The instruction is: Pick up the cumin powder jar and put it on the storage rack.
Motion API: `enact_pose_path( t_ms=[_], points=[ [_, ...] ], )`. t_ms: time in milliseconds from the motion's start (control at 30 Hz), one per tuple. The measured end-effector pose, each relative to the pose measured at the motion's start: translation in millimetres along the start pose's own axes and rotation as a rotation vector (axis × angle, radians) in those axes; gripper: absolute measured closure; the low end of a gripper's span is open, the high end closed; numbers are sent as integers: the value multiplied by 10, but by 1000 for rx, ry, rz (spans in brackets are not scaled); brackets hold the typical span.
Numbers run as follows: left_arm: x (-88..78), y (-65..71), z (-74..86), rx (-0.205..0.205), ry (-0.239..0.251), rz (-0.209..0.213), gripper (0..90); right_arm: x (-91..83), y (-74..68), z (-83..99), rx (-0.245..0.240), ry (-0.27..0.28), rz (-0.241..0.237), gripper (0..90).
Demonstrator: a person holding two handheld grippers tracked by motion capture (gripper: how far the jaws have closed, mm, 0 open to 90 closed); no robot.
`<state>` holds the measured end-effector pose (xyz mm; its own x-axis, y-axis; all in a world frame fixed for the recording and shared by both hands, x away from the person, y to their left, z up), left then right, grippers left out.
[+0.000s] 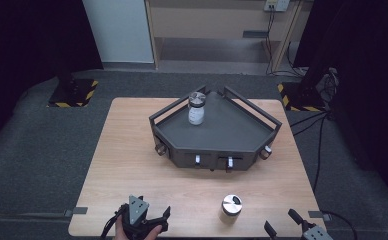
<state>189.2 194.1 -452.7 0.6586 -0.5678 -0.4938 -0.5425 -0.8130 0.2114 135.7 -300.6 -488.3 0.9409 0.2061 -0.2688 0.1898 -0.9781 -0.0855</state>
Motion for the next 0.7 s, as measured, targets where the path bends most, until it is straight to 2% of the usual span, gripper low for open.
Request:
enact_pose_path(
  t_ms=[300, 700],
  points=[
    [-28, -15, 3, -8, 18, -5, 39, 3, -46, -6, -31, 20, -8, 53],
    [-25, -27, 5, -16, 24, -20, 40, -30, -138, -19, -88, 62, -57, 51]
  ],
)
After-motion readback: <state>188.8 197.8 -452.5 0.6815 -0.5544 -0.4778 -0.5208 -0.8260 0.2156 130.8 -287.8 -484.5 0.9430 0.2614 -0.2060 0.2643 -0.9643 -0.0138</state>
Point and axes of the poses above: each handheld gripper's, and its own axes: x roughly forward along the jaws, z roughly out of its underside, y roughly to its right, the point moved 8 cm from there along x, roughly forward along the jaws, and after that the axes turned 14 degrees about z, right-handed, at the moved point
